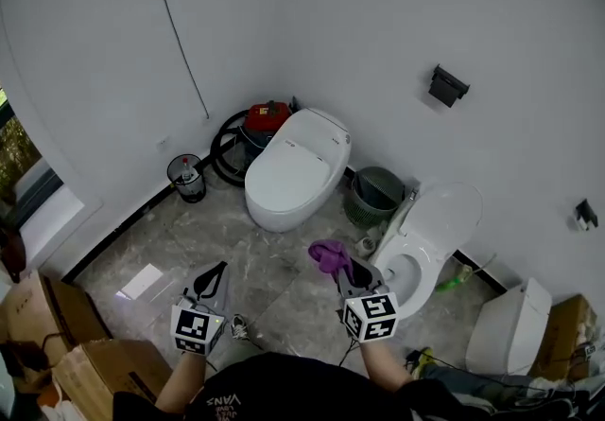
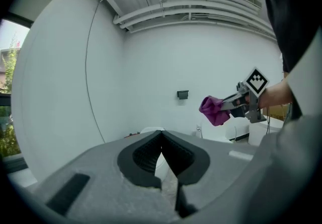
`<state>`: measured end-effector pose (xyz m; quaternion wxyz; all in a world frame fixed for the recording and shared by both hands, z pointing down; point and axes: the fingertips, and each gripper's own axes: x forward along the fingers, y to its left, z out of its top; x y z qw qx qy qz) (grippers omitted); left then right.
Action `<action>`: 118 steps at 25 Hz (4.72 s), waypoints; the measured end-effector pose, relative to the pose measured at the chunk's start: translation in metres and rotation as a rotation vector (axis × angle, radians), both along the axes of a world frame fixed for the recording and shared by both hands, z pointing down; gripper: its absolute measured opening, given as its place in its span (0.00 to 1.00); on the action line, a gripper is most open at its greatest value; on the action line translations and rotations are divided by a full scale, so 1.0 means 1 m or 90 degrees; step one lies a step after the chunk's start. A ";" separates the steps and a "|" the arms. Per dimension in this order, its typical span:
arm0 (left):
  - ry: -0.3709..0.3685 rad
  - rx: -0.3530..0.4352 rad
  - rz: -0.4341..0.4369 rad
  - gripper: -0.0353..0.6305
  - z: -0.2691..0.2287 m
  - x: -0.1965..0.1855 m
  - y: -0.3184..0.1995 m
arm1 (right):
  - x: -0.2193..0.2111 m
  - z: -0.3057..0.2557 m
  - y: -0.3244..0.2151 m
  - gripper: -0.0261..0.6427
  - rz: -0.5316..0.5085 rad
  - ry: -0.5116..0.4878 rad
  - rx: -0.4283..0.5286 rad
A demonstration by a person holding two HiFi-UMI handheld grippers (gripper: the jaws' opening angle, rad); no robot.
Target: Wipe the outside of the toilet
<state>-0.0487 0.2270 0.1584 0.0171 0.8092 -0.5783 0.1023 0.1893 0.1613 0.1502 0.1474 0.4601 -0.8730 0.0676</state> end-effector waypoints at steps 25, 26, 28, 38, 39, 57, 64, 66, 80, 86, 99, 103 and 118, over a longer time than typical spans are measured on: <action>0.020 -0.043 0.085 0.06 0.028 -0.127 -0.135 | -0.101 0.014 -0.100 0.10 0.120 -0.007 -0.019; 0.019 -0.042 0.080 0.06 0.029 -0.127 -0.138 | -0.100 0.015 -0.104 0.10 0.119 -0.009 -0.020; 0.018 -0.038 0.071 0.06 0.030 -0.126 -0.148 | -0.097 0.020 -0.115 0.10 0.119 -0.011 -0.025; 0.020 -0.045 0.051 0.06 0.041 -0.083 -0.203 | -0.069 0.035 -0.173 0.10 0.064 0.031 -0.043; 0.019 -0.046 0.048 0.06 0.041 -0.076 -0.210 | -0.064 0.036 -0.180 0.10 0.057 0.038 -0.046; 0.043 -0.121 0.027 0.06 0.154 -0.003 -0.291 | -0.052 0.171 -0.252 0.10 -0.048 0.057 -0.136; 0.057 -0.129 0.037 0.06 0.223 0.016 -0.314 | -0.068 0.251 -0.266 0.10 -0.086 0.052 -0.154; 0.059 -0.138 0.038 0.06 0.246 0.019 -0.316 | -0.071 0.276 -0.265 0.10 -0.097 0.049 -0.164; 0.071 -0.146 0.009 0.06 0.432 0.015 -0.338 | -0.101 0.455 -0.292 0.10 -0.161 0.055 -0.163; 0.069 -0.123 0.004 0.06 0.514 0.009 -0.356 | -0.115 0.533 -0.312 0.10 -0.176 0.042 -0.138; 0.046 -0.073 0.066 0.06 0.618 0.019 -0.395 | -0.124 0.622 -0.362 0.10 -0.230 0.014 -0.067; 0.050 -0.068 0.061 0.06 0.631 0.015 -0.402 | -0.119 0.626 -0.373 0.10 -0.237 0.030 -0.046; 0.040 -0.060 0.060 0.06 0.636 0.033 -0.419 | -0.067 0.630 -0.416 0.10 -0.216 0.056 -0.023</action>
